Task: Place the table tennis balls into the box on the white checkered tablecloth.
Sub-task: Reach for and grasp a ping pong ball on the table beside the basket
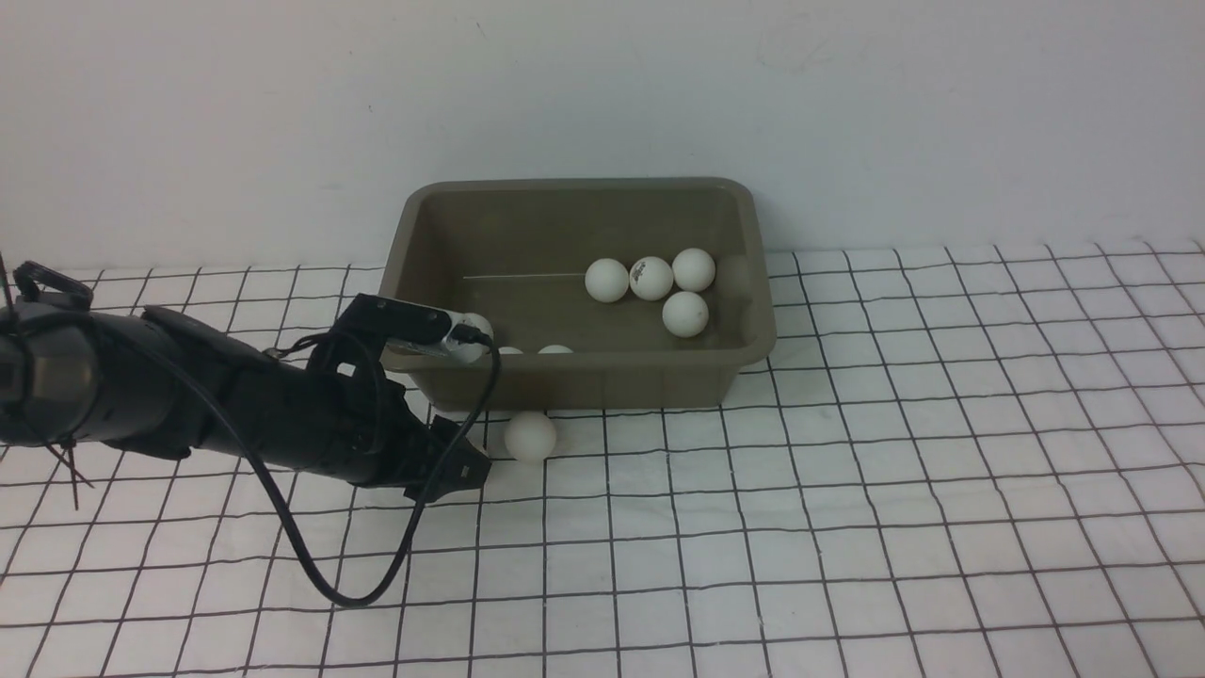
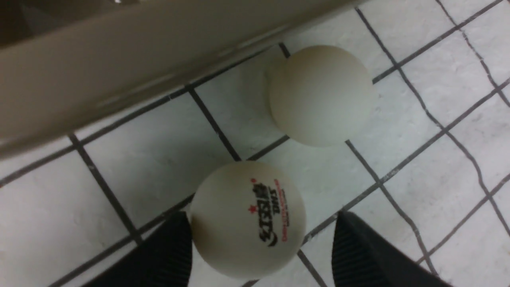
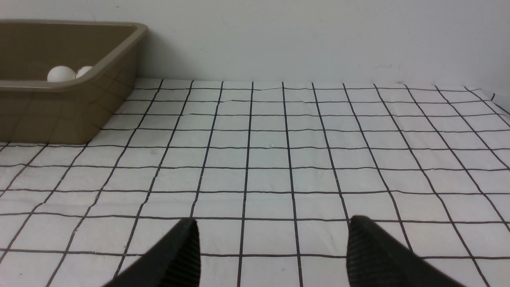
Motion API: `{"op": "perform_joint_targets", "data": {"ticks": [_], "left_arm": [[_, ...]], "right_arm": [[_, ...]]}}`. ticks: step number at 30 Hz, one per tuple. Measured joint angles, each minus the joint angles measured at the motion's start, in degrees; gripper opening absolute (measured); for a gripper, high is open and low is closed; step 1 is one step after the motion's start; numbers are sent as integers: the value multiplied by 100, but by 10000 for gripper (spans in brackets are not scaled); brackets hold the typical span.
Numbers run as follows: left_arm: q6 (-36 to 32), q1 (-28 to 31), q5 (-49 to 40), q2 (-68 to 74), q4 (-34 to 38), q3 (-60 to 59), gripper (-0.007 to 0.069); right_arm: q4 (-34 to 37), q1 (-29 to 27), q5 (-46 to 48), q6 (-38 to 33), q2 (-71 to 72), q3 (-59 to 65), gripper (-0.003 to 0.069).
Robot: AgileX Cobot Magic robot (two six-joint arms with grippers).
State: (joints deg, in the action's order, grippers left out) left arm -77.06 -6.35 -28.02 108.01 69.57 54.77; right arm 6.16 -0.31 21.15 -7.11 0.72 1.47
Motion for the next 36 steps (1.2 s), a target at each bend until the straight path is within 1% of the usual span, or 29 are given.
{"op": "perform_joint_targets", "data": {"ticks": [3,6,9,12,13,18,20,21,22,23,25,26,29,31,36], "left_arm": [[-121,0,0,58,122,0,429],[-401,0,12,71,378,0,426],[-573,0,24,71,569,0,403],[-656,0,7,71,623,0,307],[-663,0,-22,71,586,0,292],[-385,0,-224,71,104,18,292],[-53,0,-484,66,-286,18,286],[35,0,-550,60,-371,18,280],[216,0,-700,54,-526,18,221],[404,0,-874,41,-754,18,115],[566,0,-1153,-51,-1049,13,40],[593,0,-1235,-103,-1130,13,27],[676,0,-1472,-392,-1410,13,-1],[694,0,-1505,-664,-1526,13,-4],[720,0,-1674,-878,-1497,13,-4]], "right_arm": [[0,0,0,0,0,0,451],[0,0,0,0,0,0,451],[0,0,0,0,0,0,451],[0,0,0,0,0,0,451],[0,0,0,0,0,0,451],[0,0,0,0,0,0,451],[0,0,0,0,0,0,451],[0,0,0,0,0,0,451],[0,0,0,0,0,0,451],[0,0,0,0,0,0,451],[0,0,0,0,0,0,451],[0,0,0,0,0,0,451],[0,0,0,0,0,0,451],[0,0,0,0,0,0,451],[0,0,0,0,0,0,451]]}}
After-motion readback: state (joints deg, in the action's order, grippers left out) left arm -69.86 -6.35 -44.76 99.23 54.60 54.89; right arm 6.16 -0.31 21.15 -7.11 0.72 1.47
